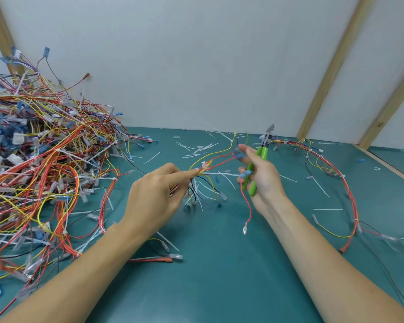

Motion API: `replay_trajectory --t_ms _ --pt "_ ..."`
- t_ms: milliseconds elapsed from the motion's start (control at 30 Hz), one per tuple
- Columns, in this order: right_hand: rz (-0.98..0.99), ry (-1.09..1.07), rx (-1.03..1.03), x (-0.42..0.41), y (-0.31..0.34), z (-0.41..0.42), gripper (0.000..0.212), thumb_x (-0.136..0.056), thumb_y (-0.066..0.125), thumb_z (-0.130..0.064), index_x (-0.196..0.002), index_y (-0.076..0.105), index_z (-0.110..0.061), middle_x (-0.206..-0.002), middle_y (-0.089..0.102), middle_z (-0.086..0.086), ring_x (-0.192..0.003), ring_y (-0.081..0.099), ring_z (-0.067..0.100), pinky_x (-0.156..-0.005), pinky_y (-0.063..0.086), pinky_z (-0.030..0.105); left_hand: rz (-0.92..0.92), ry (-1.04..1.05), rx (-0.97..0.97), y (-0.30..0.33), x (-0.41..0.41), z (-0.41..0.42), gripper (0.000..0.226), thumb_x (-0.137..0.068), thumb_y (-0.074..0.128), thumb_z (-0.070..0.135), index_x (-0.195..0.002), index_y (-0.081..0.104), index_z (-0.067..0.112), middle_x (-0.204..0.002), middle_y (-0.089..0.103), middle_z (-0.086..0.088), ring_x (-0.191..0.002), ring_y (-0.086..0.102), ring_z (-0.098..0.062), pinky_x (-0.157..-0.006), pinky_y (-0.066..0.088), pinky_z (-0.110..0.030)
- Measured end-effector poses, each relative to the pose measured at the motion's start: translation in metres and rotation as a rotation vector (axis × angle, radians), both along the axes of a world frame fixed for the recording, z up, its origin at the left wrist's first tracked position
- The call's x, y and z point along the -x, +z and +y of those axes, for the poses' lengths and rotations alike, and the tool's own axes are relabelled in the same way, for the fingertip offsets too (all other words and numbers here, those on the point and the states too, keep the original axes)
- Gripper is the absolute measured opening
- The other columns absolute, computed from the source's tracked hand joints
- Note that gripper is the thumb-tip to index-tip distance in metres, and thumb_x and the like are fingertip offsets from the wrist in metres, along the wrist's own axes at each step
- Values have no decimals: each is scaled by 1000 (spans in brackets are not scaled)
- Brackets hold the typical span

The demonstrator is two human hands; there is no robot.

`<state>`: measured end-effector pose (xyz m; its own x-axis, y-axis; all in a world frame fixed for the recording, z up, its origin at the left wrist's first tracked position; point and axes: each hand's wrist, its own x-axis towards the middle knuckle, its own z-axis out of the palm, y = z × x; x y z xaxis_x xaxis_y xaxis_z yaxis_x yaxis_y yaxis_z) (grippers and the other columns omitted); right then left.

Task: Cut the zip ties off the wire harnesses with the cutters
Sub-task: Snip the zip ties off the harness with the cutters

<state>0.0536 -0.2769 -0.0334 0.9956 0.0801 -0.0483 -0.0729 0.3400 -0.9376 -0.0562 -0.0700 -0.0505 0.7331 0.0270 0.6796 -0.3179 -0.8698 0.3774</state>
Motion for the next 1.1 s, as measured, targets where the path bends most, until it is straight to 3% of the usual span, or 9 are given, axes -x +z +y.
replay_trajectory --t_ms 200,300,367,500,600,700,867,967,1100 --pt "-84 -191 125 2 1 -1 13 -101 61 -19 -95 72 -20 -90 73 -1 -55 45 8 -49 34 22 -39 138 17 5 -1 -2 30 -92 70 16 -115 74 35 -75 47 10 -59 42 -16 -50 37 -30" --pt "-129 -131 129 4 3 3 15 -99 64 -19 -87 71 -15 -73 69 -3 -50 44 8 -45 33 21 -46 143 -26 8 2 -4 31 -89 71 12 -114 74 31 -76 53 7 -59 54 -22 -48 43 -32" --pt "-113 -69 216 6 2 8 17 -98 67 -25 -84 72 -16 -70 70 -5 -47 43 8 -45 34 21 -101 130 -130 9 5 -13 35 -81 76 6 -110 75 25 -76 57 4 -58 59 -26 -47 45 -32" --pt "-287 -253 489 4 0 4 26 -94 72 -30 -70 68 -19 -62 62 -7 -50 40 9 -61 36 29 -162 54 -385 3 8 -38 47 -64 83 1 -106 76 21 -76 58 -1 -58 62 -25 -49 50 -32" --pt "-418 -340 529 0 8 -5 29 -90 70 -36 -64 67 -23 -51 58 -17 -46 43 3 -55 34 20 -68 16 -501 -5 10 -48 46 -62 82 4 -103 75 24 -78 56 2 -55 59 -21 -50 49 -32" --pt "-324 -240 575 -4 12 -9 30 -85 70 -39 -60 72 -24 -64 71 -9 -49 46 2 -60 38 27 16 -51 -608 -13 12 -54 45 -61 80 7 -100 73 28 -76 54 6 -58 58 -17 -50 38 -28" --pt "-82 -24 1063 -3 -16 -4 34 -78 76 -43 -74 72 -10 -71 73 4 -75 69 29 -69 51 38 78 -142 -603 -18 15 -59 39 -75 72 17 -112 70 30 -77 54 7 -61 59 -16 -53 39 -27" --pt "-52 -66 959 -6 -19 -4 24 -74 81 -30 -71 64 -13 -66 69 4 -70 66 29 -67 51 36 76 -272 -538 -17 17 -59 43 -90 61 18 -133 61 22 -85 59 5 -69 60 -21 -66 50 -30" --pt "-121 -43 761 -6 -20 -5 22 -78 81 -12 -79 62 -22 -73 68 -3 -71 66 22 -72 53 36 -27 -342 -330 -7 17 -58 29 -98 57 22 -125 67 16 -85 66 4 -77 61 -20 -77 52 -32"
